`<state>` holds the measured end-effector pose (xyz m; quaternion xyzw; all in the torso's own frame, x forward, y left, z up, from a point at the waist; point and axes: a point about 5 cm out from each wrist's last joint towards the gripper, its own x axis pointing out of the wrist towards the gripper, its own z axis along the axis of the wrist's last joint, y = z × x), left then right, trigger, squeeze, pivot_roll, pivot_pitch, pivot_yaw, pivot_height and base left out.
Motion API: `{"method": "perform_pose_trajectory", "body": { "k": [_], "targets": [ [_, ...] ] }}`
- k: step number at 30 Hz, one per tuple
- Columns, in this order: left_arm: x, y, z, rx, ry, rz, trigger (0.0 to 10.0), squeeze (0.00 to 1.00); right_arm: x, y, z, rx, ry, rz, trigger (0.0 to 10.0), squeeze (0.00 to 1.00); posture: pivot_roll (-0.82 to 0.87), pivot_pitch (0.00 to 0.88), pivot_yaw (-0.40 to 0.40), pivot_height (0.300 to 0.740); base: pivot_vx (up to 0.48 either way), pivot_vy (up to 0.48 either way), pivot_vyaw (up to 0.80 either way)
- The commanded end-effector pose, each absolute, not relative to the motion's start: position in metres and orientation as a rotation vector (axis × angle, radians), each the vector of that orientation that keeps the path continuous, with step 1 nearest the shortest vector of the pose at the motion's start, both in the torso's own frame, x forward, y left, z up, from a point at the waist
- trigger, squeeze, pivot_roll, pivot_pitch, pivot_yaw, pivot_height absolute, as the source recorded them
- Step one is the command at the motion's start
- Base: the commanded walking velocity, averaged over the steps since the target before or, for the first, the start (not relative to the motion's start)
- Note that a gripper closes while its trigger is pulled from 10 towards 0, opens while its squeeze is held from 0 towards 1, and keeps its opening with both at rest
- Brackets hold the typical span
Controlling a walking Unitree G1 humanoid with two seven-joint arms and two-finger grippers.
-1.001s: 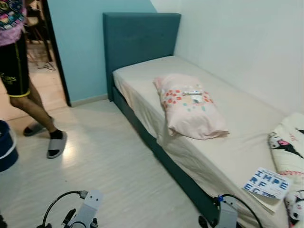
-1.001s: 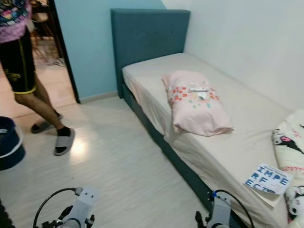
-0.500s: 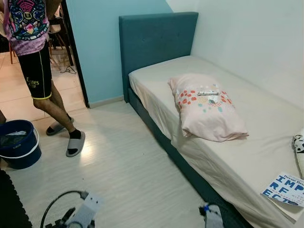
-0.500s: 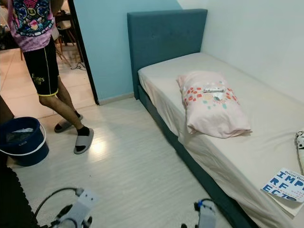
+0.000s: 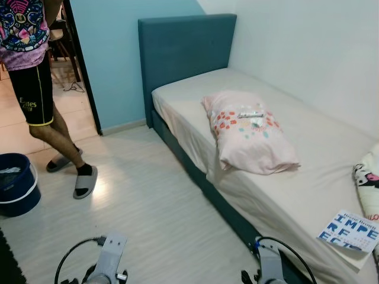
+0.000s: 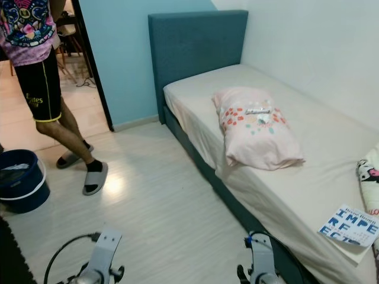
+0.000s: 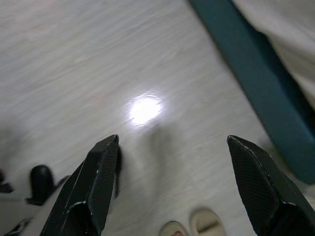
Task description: Clean up the room
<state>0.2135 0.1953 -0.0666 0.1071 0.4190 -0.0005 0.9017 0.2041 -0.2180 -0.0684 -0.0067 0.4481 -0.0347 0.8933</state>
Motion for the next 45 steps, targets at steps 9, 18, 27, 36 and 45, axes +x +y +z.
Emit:
{"method": "perform_pose_trajectory", "body": {
  "k": [9, 18, 27, 36, 45],
  "targets": [
    [0.171, 0.199, -0.088, 0.218, 1.007, -0.025, 10.0, 0.0, 0.178, -0.246, -0.075, 0.116, 0.963, -0.274, 10.0, 0.0, -0.03, 0.0, -0.068, 0.74, 0.48, 0.0, 0.0],
    [0.165, 0.193, -0.092, 0.234, 1.024, -0.066, 10.0, 0.0, 0.16, -0.241, -0.085, 0.026, 1.041, -0.207, 10.0, 0.0, -0.01, 0.0, -0.09, 0.74, 0.48, 0.0, 0.0],
    [0.168, 0.192, -0.09, 0.298, 1.015, -0.146, 10.0, 0.0, 0.182, -0.234, -0.077, 0.043, 0.965, -0.213, 10.0, 0.0, -0.01, 0.0, -0.053, 0.74, 0.48, 0.0, 0.0],
    [0.164, 0.193, -0.092, 0.293, 1.03, -0.156, 10.0, 0.0, 0.213, -0.233, -0.059, 0.072, 0.828, -0.214, 10.0, 0.0, -0.02, 0.0, -0.036, 0.74, 0.48, 0.0, 0.0],
    [0.161, 0.19, -0.093, 0.281, 1.027, -0.158, 10.0, 0.0, 0.253, -0.235, -0.03, 0.086, 0.673, -0.206, 10.0, 0.0, -0.02, 0.0, -0.036, 0.74, 0.48, 0.0, -0.36]
  ]
}}
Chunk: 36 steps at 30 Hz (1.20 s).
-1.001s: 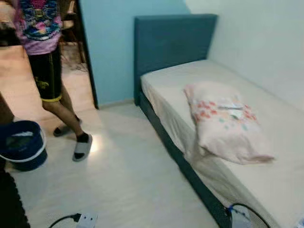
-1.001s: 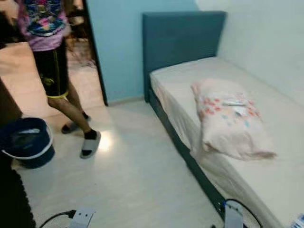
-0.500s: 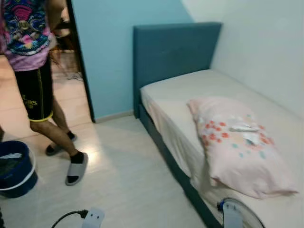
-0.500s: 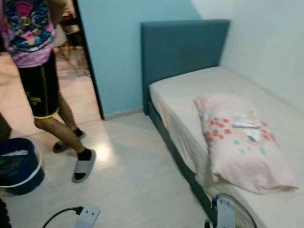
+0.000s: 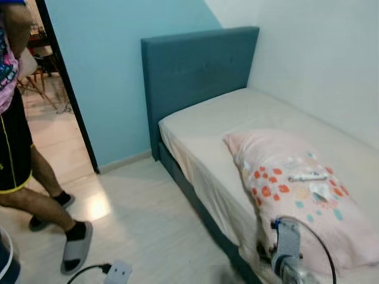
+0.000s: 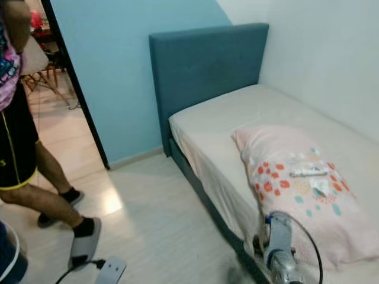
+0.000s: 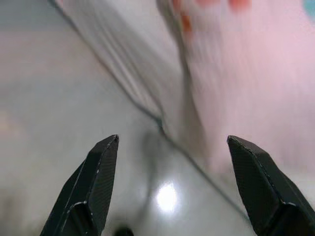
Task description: Clean up the room
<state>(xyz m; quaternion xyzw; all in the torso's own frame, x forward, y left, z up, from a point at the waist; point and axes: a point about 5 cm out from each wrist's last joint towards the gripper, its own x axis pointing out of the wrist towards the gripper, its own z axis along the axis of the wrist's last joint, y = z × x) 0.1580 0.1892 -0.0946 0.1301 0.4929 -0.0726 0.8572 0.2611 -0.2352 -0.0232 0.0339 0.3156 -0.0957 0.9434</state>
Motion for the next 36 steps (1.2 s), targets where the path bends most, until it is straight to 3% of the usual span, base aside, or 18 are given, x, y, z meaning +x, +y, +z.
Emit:
{"method": "perform_pose_trajectory", "body": {
  "k": [1, 6, 12, 16, 32, 36],
  "targets": [
    [0.161, 0.189, -0.093, 0.283, 1.028, -0.161, 10.0, 0.0, 0.261, -0.235, -0.023, 0.085, 0.639, -0.202, 10.0, 0.0, -0.02, 0.0, -0.036, 0.74, 0.48, 0.0, 0.0],
    [0.159, 0.191, -0.094, 0.295, 1.03, -0.167, 10.0, 0.0, 0.299, -0.233, 0.014, 0.069, 0.457, -0.161, 10.0, 0.0, -0.02, 0.0, -0.036, 0.74, 0.48, 0.0, -0.44],
    [0.16, 0.193, -0.093, 0.297, 1.03, -0.166, 10.0, 0.0, 0.322, -0.233, 0.044, 0.06, 0.338, -0.119, 10.0, 0.0, -0.03, 0.0, -0.036, 0.74, 0.48, 0.0, -0.55],
    [0.161, 0.193, -0.093, 0.262, 1.016, -0.139, 10.0, 0.0, 0.327, -0.235, 0.051, 0.057, 0.315, -0.127, 10.0, 0.0, -0.03, 0.0, -0.041, 0.74, 0.452, 0.0, -0.8],
    [0.164, 0.193, -0.091, 0.239, 1.005, -0.111, 10.0, 0.0, 0.331, -0.268, 0.073, -0.031, 0.257, -0.271, 10.0, 0.0, -0.03, 0.0, -0.037, 0.74, 0.0, 0.0, -0.79],
    [0.178, 0.191, -0.085, 0.203, 0.946, -0.096, 10.0, 0.0, 0.329, -0.275, 0.075, -0.027, 0.248, -0.288, 10.0, 0.0, -0.03, 0.0, -0.038, 0.74, 0.0, 0.0, -0.79]
  ]
}}
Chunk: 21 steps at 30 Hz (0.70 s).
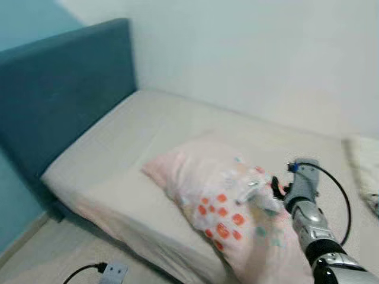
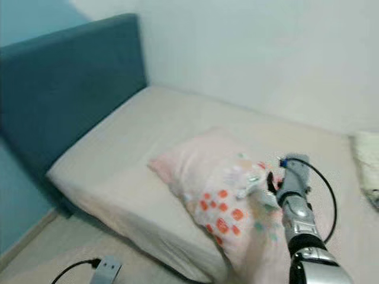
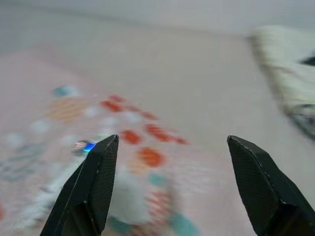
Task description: Clean up the room
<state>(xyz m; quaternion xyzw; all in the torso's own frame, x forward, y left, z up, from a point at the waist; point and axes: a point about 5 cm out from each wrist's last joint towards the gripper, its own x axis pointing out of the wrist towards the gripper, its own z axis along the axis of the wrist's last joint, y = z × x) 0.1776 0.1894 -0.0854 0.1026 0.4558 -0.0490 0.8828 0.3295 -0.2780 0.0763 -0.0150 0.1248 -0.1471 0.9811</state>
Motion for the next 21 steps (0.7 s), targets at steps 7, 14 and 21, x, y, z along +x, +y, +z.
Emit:
{"method": "perform_pose_trajectory", "body": {
  "k": [7, 14, 21],
  "targets": [
    [0.212, 0.185, -0.067, 0.187, 0.818, -0.099, 10.0, 0.0, 0.327, -0.278, 0.074, -0.011, 0.244, -0.298, 10.0, 0.0, -0.03, 0.0, -0.039, 0.74, 0.0, 0.0, -0.78],
    [0.237, 0.181, -0.051, 0.18, 0.729, -0.089, 10.0, 0.0, 0.33, -0.264, 0.073, 0.009, 0.229, -0.24, 10.0, 0.0, -0.03, 0.0, -0.033, 0.74, 0.0, 0.0, -0.79],
    [0.252, 0.181, -0.04, 0.153, 0.666, -0.039, 10.0, 0.0, 0.335, -0.243, 0.073, 0.008, 0.197, -0.12, 10.0, 0.0, -0.03, 0.0, -0.033, 0.74, 0.0, -0.137, -0.11]
  ]
}}
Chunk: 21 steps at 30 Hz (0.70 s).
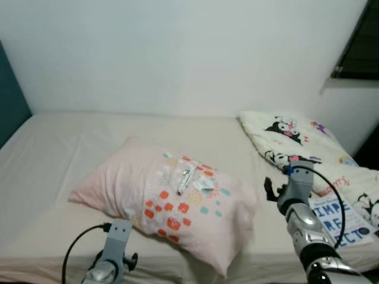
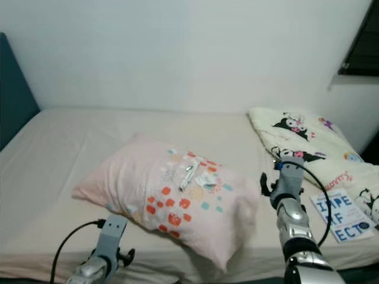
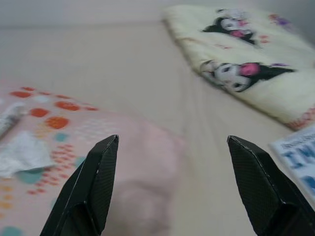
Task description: Clean up the room
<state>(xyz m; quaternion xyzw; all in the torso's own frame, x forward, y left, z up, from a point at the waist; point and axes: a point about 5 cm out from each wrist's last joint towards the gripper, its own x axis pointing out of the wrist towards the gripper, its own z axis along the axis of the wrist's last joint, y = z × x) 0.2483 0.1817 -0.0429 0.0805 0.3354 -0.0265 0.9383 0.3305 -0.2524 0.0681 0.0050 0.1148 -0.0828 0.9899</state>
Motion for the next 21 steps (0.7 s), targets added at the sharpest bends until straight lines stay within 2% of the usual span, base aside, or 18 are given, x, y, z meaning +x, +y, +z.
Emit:
{"method": "perform_pose_trajectory", "body": {
  "k": [1, 8, 18, 21],
  "targets": [
    [0.258, 0.181, -0.035, 0.14, 0.64, -0.018, 10.0, 0.0, 0.336, -0.235, 0.072, 0.001, 0.194, -0.075, 10.0, 0.0, -0.03, 0.0, -0.033, 0.74, 0.0, -0.48, 0.0],
    [0.278, 0.183, -0.017, 0.083, 0.543, 0.034, 10.0, 0.0, 0.338, -0.21, 0.068, -0.024, 0.197, 0.022, 10.0, 0.0, -0.03, 0.0, -0.036, 0.74, 0.0, -0.435, 0.0],
    [0.296, 0.178, 0.001, 0.053, 0.445, 0.008, 10.0, 0.0, 0.338, -0.203, 0.068, -0.021, 0.189, 0.054, 10.0, 0.0, -0.03, 0.0, -0.036, 0.74, 0.0, 0.0, 0.0],
    [0.301, 0.175, 0.006, 0.041, 0.418, -0.012, 10.0, 0.0, 0.338, -0.201, 0.069, -0.021, 0.185, 0.067, 10.0, 0.0, -0.03, 0.0, -0.036, 0.74, 0.0, -0.477, 0.0]
  ]
}}
